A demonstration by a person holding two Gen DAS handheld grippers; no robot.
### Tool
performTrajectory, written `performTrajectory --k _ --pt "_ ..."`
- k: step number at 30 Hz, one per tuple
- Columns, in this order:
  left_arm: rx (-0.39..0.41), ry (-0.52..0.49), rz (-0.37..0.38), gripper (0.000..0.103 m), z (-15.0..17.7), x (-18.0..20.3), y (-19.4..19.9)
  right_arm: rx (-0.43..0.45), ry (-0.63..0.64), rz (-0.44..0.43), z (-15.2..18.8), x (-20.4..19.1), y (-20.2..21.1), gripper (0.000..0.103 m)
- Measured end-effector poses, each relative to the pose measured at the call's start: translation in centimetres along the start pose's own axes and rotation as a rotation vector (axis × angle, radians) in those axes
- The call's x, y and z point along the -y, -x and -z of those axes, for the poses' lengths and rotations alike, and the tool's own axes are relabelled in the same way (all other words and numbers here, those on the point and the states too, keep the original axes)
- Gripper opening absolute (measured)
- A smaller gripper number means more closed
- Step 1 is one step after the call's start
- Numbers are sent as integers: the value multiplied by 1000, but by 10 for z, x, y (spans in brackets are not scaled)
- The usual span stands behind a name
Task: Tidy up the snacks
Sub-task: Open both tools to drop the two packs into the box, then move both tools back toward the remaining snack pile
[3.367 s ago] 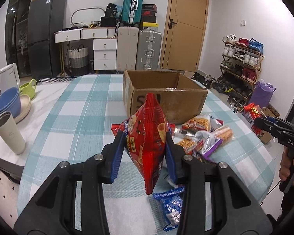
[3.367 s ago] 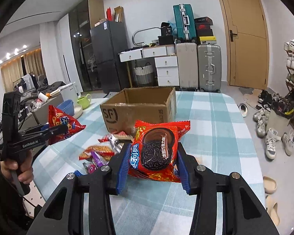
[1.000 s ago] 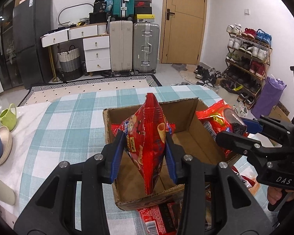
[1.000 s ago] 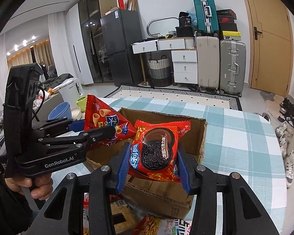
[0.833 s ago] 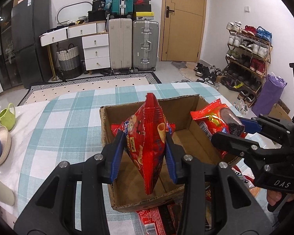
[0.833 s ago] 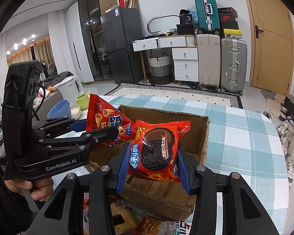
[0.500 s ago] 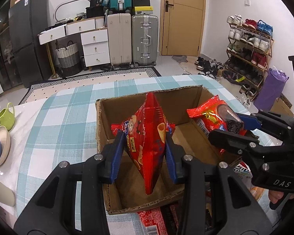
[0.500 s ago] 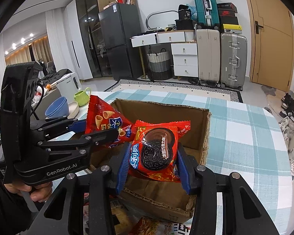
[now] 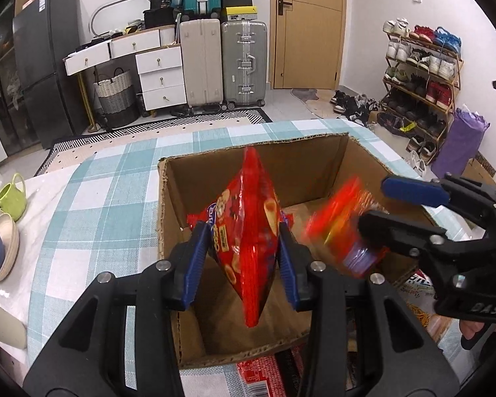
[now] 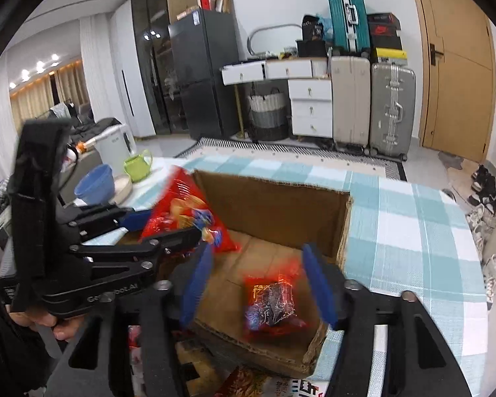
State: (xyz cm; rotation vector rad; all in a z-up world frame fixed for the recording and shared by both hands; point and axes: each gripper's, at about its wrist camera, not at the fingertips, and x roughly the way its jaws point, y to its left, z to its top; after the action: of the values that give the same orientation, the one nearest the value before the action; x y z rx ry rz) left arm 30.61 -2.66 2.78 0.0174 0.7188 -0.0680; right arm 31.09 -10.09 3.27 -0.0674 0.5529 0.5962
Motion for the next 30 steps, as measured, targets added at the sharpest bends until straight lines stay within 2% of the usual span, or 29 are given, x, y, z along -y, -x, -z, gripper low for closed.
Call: performTrajectory --k 2,3,4,5,6,10,11,12,19,30 --pt "2 9 3 42 0 -3 7 24 -2 17 -1 -1 13 84" --pt "7 11 5 50 1 -5 12 36 -4 27 -2 -2 21 92" --pt "17 14 5 55 1 -6 18 46 -7 37 -3 -2 29 96" --pt "28 19 6 68 2 -8 25 52 -10 45 -3 -2 35 100" --pt "41 27 8 82 3 -9 33 58 -16 57 -3 -2 42 102" --pt "72 51 3 90 9 -14 65 46 -40 98 4 -1 69 102" --pt "73 58 0 99 11 -16 73 47 -43 103 6 -1 74 102" --pt "76 67 -6 102 14 -17 81 52 -47 106 10 -2 83 102" --pt "86 103 18 102 40 -18 134 76 -83 109 36 1 123 102" --pt "74 106 9 102 87 -14 180 63 -122 144 77 2 164 102"
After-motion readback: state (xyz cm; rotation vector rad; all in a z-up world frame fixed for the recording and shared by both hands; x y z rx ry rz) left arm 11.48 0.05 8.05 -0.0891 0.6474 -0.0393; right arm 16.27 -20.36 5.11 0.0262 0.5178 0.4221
